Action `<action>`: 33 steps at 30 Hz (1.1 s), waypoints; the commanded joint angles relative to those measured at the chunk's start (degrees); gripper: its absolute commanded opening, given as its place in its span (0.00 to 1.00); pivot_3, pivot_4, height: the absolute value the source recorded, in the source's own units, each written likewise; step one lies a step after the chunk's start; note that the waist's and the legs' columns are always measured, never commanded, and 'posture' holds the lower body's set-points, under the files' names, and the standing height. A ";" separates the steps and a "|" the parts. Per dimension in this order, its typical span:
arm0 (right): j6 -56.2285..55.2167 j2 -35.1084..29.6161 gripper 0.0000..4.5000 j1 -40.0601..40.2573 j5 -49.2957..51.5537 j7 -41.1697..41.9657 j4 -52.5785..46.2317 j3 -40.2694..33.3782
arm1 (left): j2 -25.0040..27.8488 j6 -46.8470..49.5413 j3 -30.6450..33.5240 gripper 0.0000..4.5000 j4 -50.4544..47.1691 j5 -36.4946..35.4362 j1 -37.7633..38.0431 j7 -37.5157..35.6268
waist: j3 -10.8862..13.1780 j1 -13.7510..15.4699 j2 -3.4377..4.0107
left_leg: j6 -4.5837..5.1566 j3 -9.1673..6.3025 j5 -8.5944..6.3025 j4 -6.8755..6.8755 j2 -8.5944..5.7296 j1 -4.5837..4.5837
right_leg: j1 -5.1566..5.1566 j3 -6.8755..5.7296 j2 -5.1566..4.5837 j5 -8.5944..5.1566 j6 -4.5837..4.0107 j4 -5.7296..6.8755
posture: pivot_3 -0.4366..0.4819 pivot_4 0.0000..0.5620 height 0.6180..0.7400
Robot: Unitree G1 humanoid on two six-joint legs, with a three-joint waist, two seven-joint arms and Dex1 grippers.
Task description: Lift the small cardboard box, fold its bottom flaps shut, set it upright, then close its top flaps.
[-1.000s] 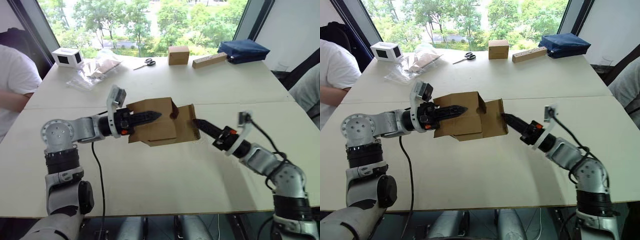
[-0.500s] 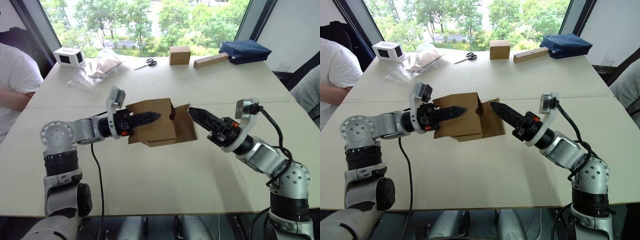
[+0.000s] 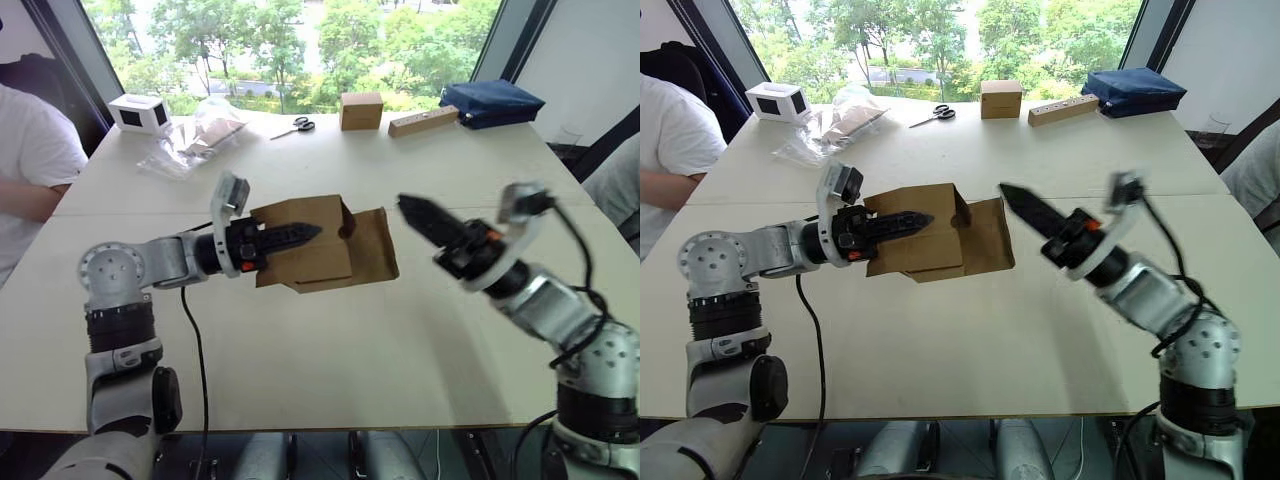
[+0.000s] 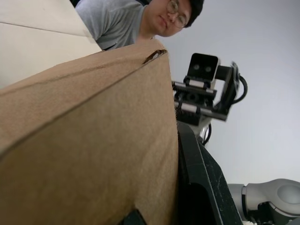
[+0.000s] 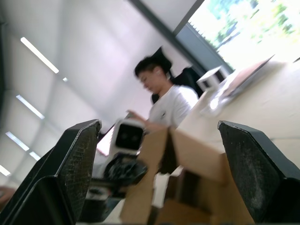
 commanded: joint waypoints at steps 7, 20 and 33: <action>3.16 2.39 0.93 2.63 -7.00 8.65 8.46 4.98 | 0.41 -1.41 -0.50 0.00 -1.30 -4.29 -1.11 0.46 | 0.01 -0.19 0.01 | 0.01 0.04 0.00 0.00 0.04 0.02 | 0.00 0.04 0.05 0.00 -0.01 0.02 | 0.48 0.27 1.00; 2.30 8.11 0.93 4.17 5.62 -0.73 -4.78 8.50 | 0.86 -2.71 -2.04 0.00 -1.04 -4.36 -0.83 0.44 | 0.01 -0.15 0.01 | 0.00 0.00 0.00 0.00 0.03 0.01 | 0.00 0.04 0.02 0.00 0.00 0.00 | 0.48 0.27 1.00; 0.65 7.16 0.88 4.17 4.74 -2.53 -5.74 10.58 | 0.61 -3.15 -2.66 0.00 -1.70 -4.73 -0.14 0.62 | 0.01 -0.07 0.01 | 0.01 0.01 0.00 0.00 0.03 0.01 | 0.00 0.04 0.03 0.00 0.00 0.00 | 0.48 0.27 1.00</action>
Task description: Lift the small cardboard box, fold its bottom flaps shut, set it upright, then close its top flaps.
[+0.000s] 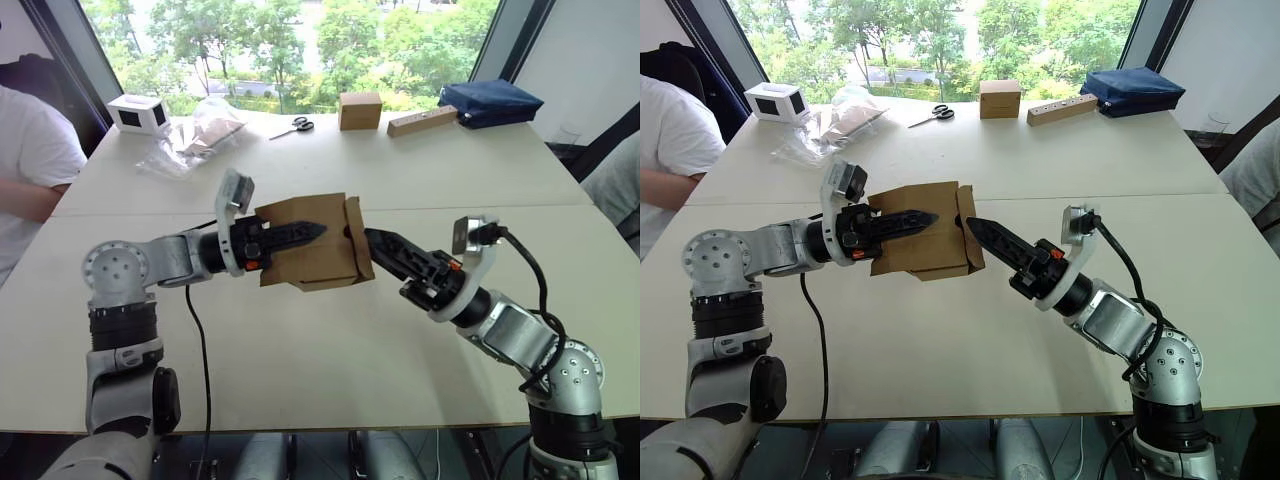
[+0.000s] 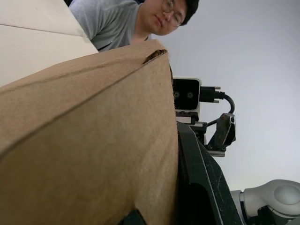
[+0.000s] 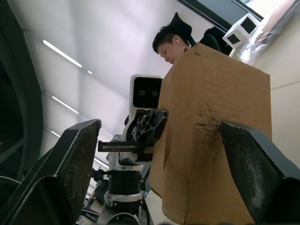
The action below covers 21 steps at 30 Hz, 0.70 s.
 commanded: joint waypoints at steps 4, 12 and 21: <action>-0.90 -1.38 0.62 -0.60 -0.14 0.14 -1.24 -0.43 | 0.16 -1.06 -0.32 0.00 -1.94 -2.45 0.32 -0.16 | 0.00 0.00 0.00 | 0.00 0.00 0.00 0.00 0.00 0.00 | 0.00 0.00 0.00 0.00 0.00 0.00 | 0.48 0.27 1.00; -1.07 -2.09 0.00 -1.06 -2.31 0.09 -1.35 0.40 | 0.39 -1.42 -0.77 0.00 -2.01 -3.34 0.86 0.11 | 0.00 0.00 0.00 | 0.00 0.00 0.00 0.00 0.00 0.00 | 0.00 0.00 0.00 0.00 0.00 0.00 | 0.48 0.27 1.00; -1.59 -3.21 0.00 -0.88 -6.75 0.61 -2.10 -0.13 | 0.66 -1.97 -1.57 0.00 -1.82 -3.85 0.98 -0.03 | 0.00 0.01 0.00 | 0.00 0.00 0.00 0.00 0.00 0.00 | 0.00 0.00 0.00 0.00 0.00 0.00 | 0.48 0.27 1.00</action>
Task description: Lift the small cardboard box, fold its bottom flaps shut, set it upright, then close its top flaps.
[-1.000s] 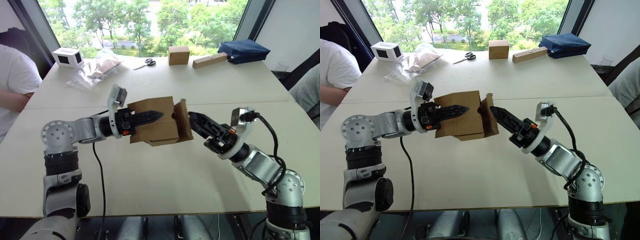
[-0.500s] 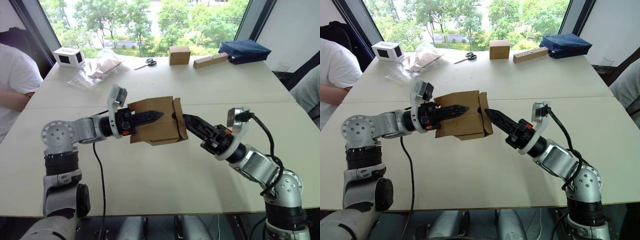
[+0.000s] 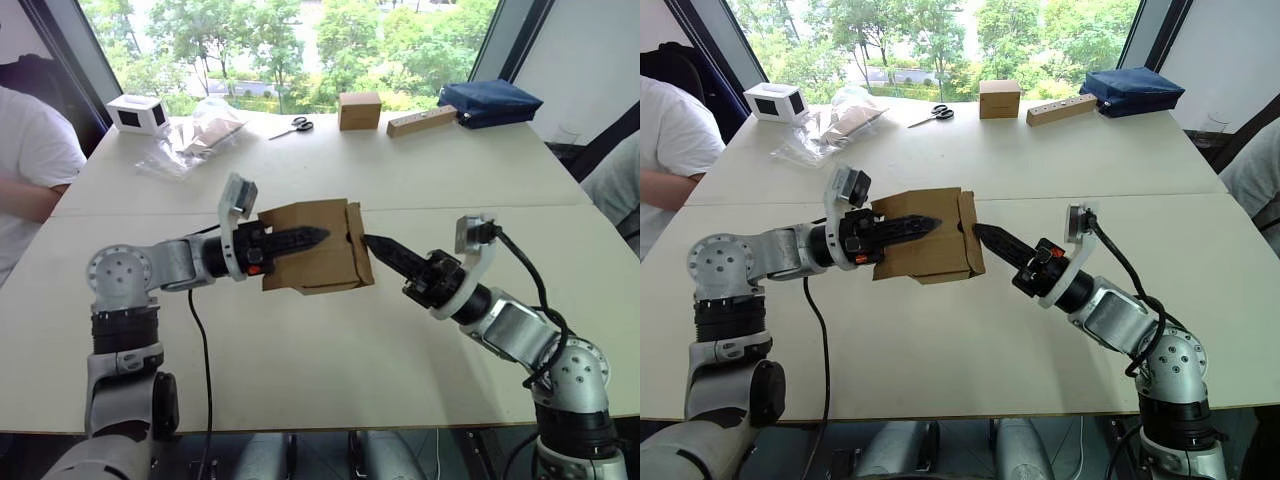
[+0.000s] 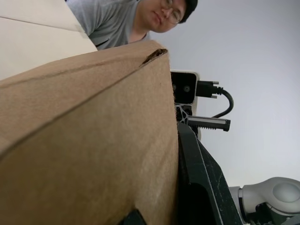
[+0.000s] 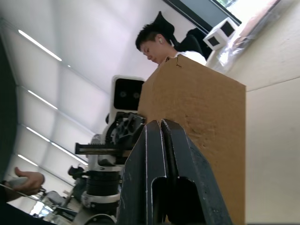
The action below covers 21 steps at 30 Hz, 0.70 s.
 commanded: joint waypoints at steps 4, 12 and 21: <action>-1.49 -0.98 0.00 0.12 -2.53 1.35 -1.30 -1.96 | 0.52 -0.85 0.05 0.00 -1.47 -2.58 -0.58 -0.27 | 0.00 0.01 0.00 | 0.00 0.00 0.00 0.00 0.00 0.00 | 0.00 0.00 0.00 0.00 0.00 0.00 | 0.48 0.27 1.00; -1.31 -1.39 0.48 0.53 -2.67 2.20 -1.73 -2.04 | 0.58 -1.00 -0.14 0.00 -1.51 -3.00 -0.56 0.08 | 0.00 0.01 0.00 | 0.00 0.00 0.00 0.00 0.00 0.00 | 0.00 0.00 0.00 0.00 0.00 0.00 | 0.48 0.27 1.00; -3.80 0.95 0.48 -0.90 -0.16 -0.33 -0.33 -3.57 | 0.60 -1.19 -0.11 0.00 -1.63 -3.48 -0.56 0.63 | 0.00 0.00 0.00 | 0.00 0.00 0.00 0.00 0.00 0.00 | 0.00 0.00 0.00 0.00 0.00 0.00 | 0.48 0.27 1.00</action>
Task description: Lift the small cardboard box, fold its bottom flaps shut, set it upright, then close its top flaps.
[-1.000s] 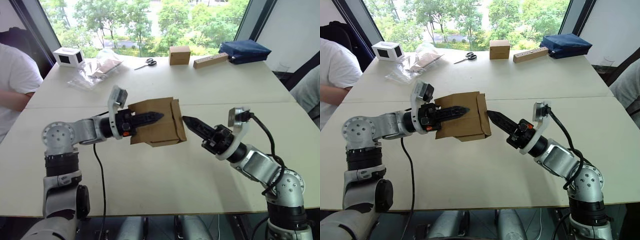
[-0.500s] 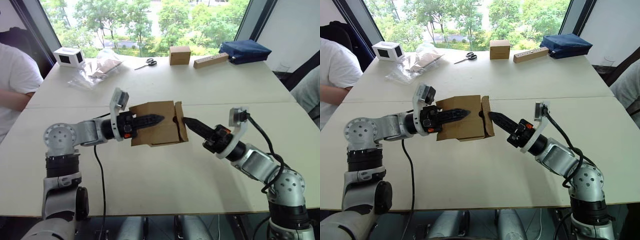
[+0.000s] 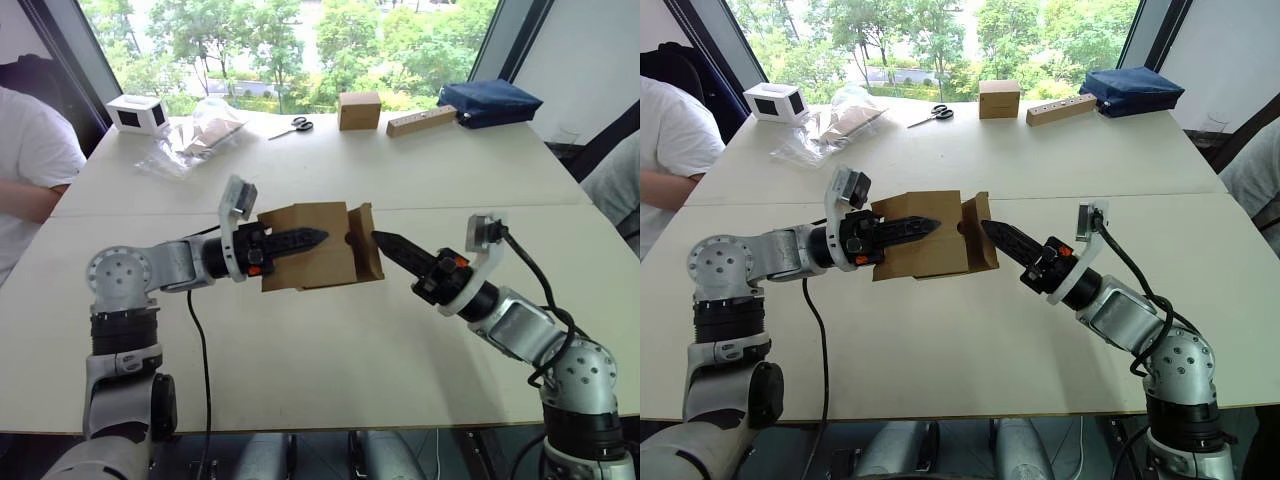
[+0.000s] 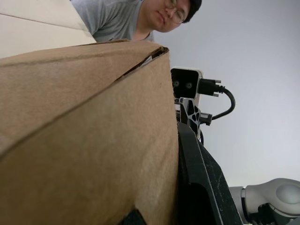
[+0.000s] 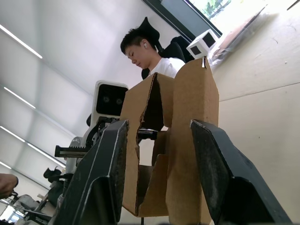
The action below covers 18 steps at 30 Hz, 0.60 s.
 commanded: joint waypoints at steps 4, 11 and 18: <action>-2.37 -1.38 0.48 -1.47 5.13 -1.17 -0.99 -5.10 | 0.54 -0.91 0.27 0.00 -1.72 -3.04 -0.50 -0.03 | 0.00 0.11 0.00 | 0.00 0.00 0.00 0.00 0.00 0.00 | 0.00 0.00 -0.01 0.00 0.00 0.00 | 0.48 0.27 1.00; -2.35 -3.97 0.48 0.48 3.07 -0.39 1.34 -7.29 | 1.05 -1.19 0.23 0.00 -1.19 -4.00 -1.18 0.31 | 0.00 0.03 0.00 | 0.00 0.00 0.00 0.00 0.00 -0.01 | 0.00 0.00 0.00 0.00 0.00 -0.01 | 0.48 0.27 1.00; -1.36 -3.96 0.48 2.37 -2.14 3.12 3.64 -5.50 | 1.31 -1.73 -0.26 0.00 -1.00 -4.72 -1.38 0.59 | 0.00 0.01 0.00 | 0.01 0.01 0.00 0.00 0.00 0.00 | 0.00 0.00 0.01 0.00 0.00 -0.01 | 0.48 0.27 1.00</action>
